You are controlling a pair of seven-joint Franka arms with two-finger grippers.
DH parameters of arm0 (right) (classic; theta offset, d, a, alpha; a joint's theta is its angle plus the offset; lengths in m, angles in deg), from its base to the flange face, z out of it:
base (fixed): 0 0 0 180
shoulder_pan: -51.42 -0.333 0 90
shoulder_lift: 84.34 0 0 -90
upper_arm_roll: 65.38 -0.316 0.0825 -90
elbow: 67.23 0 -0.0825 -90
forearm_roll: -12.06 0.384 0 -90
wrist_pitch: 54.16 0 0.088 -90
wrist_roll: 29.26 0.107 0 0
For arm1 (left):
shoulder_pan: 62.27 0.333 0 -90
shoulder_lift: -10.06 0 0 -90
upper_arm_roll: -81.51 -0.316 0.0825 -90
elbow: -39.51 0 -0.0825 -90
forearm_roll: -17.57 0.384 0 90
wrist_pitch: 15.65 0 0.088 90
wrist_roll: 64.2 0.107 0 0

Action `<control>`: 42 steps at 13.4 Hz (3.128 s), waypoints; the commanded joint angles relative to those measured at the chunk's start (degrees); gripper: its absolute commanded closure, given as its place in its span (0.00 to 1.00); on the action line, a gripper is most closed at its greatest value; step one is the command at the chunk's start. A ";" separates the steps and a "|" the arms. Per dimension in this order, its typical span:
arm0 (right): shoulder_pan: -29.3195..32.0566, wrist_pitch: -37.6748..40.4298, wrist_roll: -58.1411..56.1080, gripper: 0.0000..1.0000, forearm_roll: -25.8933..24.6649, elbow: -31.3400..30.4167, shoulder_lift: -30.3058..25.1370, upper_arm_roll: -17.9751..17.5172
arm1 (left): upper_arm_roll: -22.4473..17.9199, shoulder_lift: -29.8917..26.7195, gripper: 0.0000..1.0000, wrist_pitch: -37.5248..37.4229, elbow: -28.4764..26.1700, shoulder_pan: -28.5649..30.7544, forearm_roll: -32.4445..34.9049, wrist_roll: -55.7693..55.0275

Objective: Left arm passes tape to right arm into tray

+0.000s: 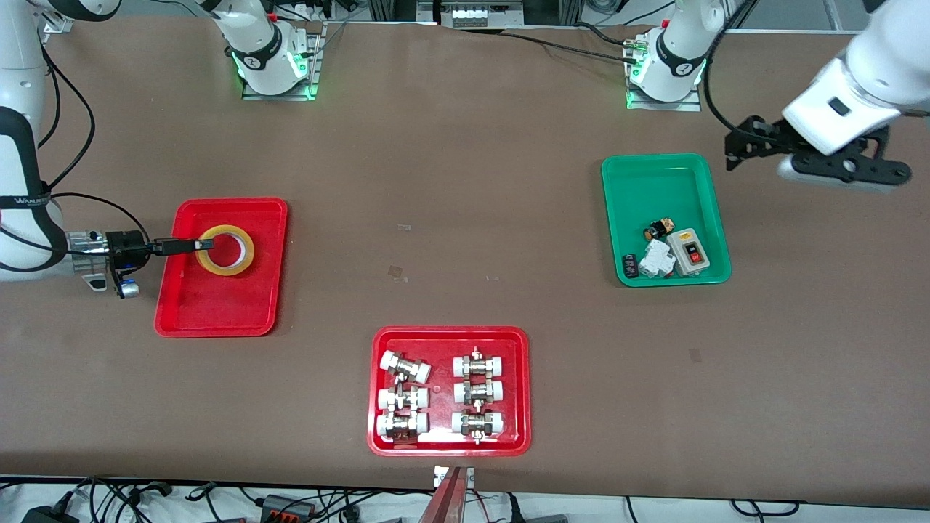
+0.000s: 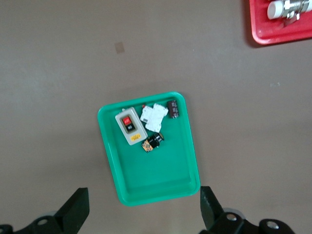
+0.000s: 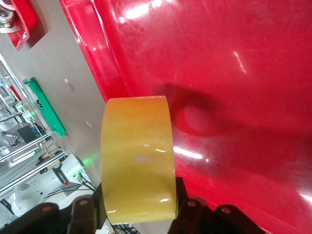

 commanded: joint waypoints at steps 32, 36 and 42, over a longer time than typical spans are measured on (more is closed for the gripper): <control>-17.01 10.80 24.67 0.00 -38.01 31.62 -13.32 -0.75 | -4.87 4.46 0.00 -5.90 10.71 2.90 3.32 2.47; -17.18 5.97 25.47 0.00 -40.13 31.21 -15.34 -1.28 | -7.42 4.28 0.00 -2.73 9.39 3.25 1.47 8.81; -17.10 -7.56 25.29 0.00 -38.01 14.35 -26.40 -1.11 | -8.13 5.42 0.00 -2.03 9.74 3.34 -0.72 7.23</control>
